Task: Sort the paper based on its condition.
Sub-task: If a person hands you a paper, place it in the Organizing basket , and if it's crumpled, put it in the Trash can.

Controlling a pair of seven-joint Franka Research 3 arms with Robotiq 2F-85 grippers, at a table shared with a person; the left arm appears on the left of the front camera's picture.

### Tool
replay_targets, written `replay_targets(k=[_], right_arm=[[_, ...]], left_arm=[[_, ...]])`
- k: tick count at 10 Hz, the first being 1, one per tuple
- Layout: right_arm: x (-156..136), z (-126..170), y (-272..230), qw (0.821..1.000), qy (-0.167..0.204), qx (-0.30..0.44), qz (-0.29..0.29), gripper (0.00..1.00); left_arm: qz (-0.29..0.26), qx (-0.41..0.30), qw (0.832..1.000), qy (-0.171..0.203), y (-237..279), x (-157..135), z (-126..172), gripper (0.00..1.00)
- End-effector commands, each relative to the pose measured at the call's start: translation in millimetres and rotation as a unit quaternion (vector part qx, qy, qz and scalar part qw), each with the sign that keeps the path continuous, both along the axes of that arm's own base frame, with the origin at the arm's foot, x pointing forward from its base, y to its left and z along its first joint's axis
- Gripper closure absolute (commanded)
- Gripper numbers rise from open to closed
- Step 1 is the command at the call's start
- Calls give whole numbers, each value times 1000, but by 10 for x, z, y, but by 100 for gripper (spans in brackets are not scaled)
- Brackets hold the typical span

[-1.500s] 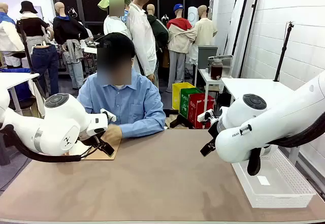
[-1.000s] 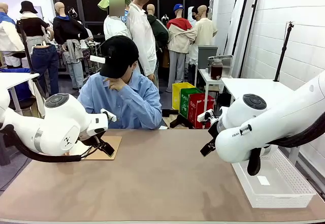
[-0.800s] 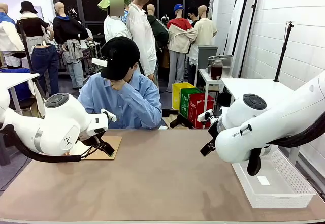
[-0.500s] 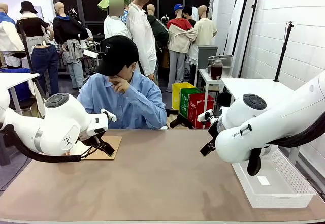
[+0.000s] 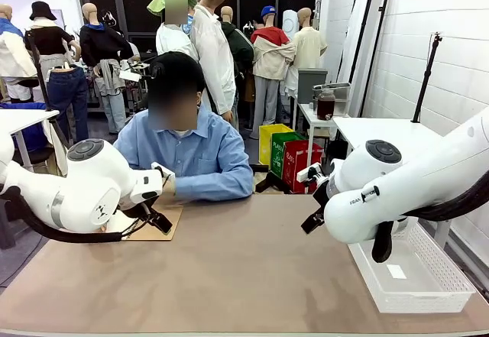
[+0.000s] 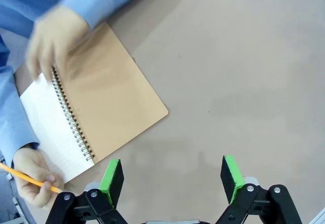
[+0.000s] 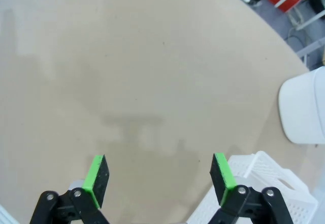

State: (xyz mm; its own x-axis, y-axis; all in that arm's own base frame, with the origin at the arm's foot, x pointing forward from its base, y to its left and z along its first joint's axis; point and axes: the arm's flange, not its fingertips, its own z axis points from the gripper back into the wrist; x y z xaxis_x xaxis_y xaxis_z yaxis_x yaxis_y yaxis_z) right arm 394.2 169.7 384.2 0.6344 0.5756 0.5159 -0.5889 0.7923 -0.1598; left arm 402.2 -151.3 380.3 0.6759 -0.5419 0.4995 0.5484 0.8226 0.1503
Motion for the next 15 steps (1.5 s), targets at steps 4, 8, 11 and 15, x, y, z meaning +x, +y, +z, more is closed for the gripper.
replay_targets(k=[4, 8, 11, 15], right_arm=[[-182, 855, -144, 999, 2, 27, 34, 0], [-412, 1609, -294, 997, -26, 30, 67, 0], [-503, 1993, -371, 995, -39, 22, 91, 0], [-439, 2333, -316, 993, -52, 27, 101, 0]], left_arm=[[6, 26, 999, -17, -45, -222, 946, 0], [17, 60, 998, -23, 33, -354, 1684, 0], [-13, 32, 999, 11, 101, -460, 1964, 0], [-18, -7, 1000, 17, 201, -432, 2065, 0]])
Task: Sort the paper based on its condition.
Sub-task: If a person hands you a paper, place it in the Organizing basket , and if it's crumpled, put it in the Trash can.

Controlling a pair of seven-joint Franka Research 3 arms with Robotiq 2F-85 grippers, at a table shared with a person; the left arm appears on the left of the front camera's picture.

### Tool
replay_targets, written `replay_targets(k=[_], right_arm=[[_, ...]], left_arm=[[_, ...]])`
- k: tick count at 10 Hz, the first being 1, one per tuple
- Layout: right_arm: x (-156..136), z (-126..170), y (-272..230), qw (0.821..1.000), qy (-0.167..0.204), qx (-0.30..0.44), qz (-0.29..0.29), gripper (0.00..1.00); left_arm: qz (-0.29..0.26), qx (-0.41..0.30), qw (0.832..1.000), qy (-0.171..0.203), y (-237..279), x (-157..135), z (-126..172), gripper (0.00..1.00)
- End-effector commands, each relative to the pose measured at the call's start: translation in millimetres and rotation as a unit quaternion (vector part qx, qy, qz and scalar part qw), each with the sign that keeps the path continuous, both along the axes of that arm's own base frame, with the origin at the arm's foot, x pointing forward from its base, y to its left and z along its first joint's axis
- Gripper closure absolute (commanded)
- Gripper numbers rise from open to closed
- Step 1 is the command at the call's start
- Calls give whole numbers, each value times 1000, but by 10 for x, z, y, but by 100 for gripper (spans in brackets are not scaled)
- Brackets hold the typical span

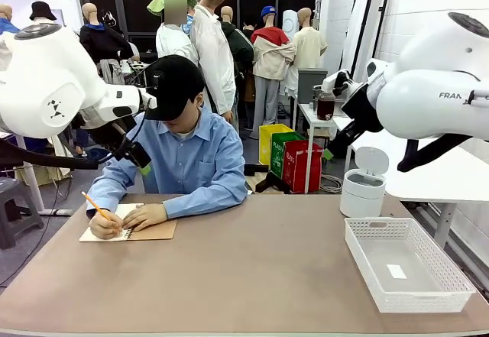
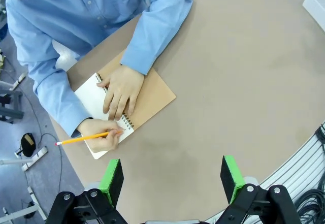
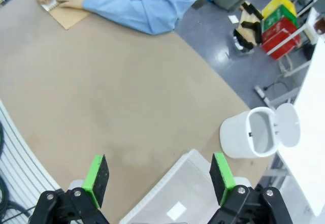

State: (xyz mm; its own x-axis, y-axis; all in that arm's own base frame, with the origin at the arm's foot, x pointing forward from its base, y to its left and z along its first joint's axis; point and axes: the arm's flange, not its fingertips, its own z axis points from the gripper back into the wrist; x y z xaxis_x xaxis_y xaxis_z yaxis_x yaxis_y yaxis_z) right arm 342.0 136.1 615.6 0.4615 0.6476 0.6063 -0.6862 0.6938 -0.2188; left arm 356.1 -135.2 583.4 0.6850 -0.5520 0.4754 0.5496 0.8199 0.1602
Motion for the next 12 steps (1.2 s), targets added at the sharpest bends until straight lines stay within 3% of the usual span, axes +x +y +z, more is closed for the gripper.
replay_targets(k=[1, 6, 11, 12], right_arm=[[118, 51, 45, 1000, 5, 5, 13, 0], [211, -48, 125, 999, -37, 1, -17, 0], [277, -254, 159, 999, -28, 2, -21, 0], [268, -325, 156, 999, -37, 9, -16, 0]], left_arm=[[-21, -25, 999, 10, 52, 39, 58, 0], [-7, -21, 999, -43, 12, -23, 185, 0], [16, -7, 999, -42, -39, 6, 204, 0], [-13, -14, 999, -38, -19, -31, 201, 0]])
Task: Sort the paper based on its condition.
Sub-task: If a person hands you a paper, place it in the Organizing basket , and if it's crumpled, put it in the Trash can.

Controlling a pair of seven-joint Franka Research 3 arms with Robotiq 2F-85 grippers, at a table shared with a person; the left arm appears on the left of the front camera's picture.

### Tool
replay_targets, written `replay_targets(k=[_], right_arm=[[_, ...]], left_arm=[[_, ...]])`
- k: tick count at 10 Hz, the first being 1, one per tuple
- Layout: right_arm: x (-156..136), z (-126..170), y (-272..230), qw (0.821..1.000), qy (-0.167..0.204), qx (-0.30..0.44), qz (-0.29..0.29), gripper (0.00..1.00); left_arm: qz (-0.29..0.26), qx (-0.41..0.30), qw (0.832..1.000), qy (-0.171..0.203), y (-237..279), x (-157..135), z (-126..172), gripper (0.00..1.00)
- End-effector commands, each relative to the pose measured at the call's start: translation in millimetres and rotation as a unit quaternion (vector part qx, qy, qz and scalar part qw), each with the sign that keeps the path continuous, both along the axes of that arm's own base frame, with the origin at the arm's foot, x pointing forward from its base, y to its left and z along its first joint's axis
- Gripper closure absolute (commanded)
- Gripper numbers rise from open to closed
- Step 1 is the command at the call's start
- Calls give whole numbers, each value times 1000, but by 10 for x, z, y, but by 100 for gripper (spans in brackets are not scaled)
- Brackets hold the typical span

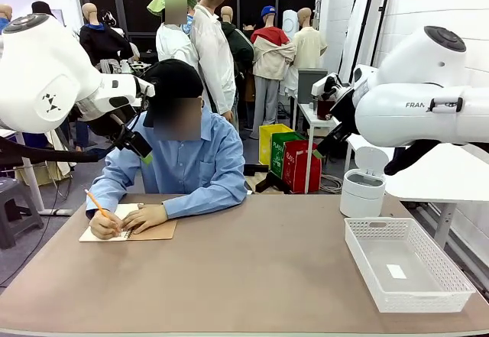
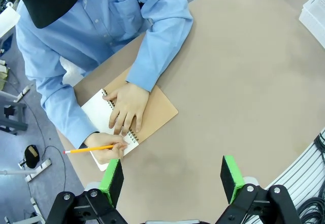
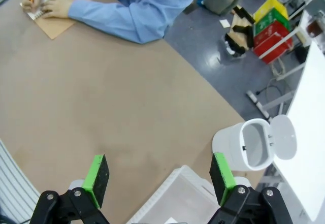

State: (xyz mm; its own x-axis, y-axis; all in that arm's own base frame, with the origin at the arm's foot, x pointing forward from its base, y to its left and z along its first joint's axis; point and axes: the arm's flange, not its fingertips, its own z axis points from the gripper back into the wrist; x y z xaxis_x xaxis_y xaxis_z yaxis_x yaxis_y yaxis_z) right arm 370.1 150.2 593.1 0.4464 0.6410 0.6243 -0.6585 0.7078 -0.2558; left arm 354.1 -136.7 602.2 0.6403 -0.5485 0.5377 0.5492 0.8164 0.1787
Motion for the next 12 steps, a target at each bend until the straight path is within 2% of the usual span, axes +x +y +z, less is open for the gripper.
replay_targets(k=[1, 12], right_arm=[[-7, 41, -2, 1000, 3, -1, 1, 0], [-7, 41, -2, 1000, 3, -1, 1, 0]], left_arm=[[-5, -1, 1000, -2, -4, -11, 14, 0], [-5, -1, 1000, -2, -4, -11, 14, 0]])
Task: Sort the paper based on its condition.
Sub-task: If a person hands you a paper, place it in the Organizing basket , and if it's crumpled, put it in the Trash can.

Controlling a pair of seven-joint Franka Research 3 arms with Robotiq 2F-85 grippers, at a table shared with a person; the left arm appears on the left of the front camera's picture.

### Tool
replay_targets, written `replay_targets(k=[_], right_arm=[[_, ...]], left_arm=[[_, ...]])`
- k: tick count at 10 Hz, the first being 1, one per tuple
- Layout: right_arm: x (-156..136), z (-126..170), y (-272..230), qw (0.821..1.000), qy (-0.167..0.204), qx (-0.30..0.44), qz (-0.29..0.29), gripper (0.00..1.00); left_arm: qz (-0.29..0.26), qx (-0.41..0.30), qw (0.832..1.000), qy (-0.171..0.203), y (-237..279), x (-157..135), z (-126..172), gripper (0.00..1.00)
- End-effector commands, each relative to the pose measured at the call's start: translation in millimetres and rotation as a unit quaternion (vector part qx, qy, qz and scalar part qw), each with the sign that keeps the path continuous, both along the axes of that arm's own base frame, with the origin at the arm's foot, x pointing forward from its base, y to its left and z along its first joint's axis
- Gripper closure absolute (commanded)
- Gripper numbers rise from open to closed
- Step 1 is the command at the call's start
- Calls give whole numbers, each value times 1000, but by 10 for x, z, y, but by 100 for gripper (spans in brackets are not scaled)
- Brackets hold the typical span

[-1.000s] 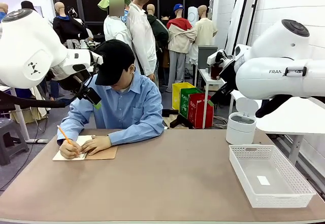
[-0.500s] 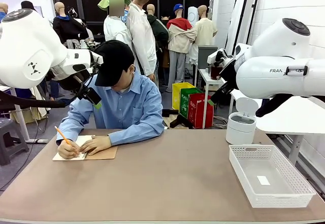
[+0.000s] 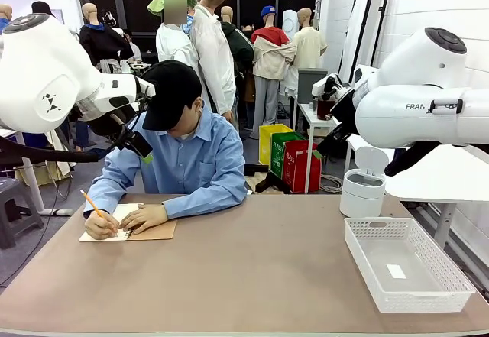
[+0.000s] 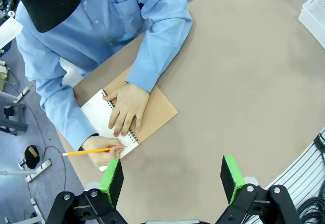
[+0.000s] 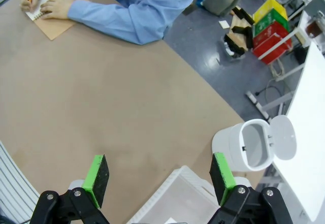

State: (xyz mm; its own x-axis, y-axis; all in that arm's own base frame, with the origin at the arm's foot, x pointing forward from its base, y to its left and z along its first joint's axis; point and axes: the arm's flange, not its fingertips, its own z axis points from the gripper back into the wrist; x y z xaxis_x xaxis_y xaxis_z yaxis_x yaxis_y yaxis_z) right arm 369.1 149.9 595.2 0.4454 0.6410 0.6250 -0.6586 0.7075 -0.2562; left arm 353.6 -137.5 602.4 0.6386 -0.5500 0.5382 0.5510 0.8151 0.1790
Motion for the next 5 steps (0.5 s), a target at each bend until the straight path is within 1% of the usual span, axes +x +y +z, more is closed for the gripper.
replay_targets(k=[1, 5], right_arm=[[3, 19, 2, 1000, 4, -1, 0, 0], [3, 19, 2, 1000, 4, -1, 0, 0]], left_arm=[[-4, -1, 1000, -1, 4, -6, 11, 0], [-4, -1, 1000, -1, 4, -6, 11, 0]])
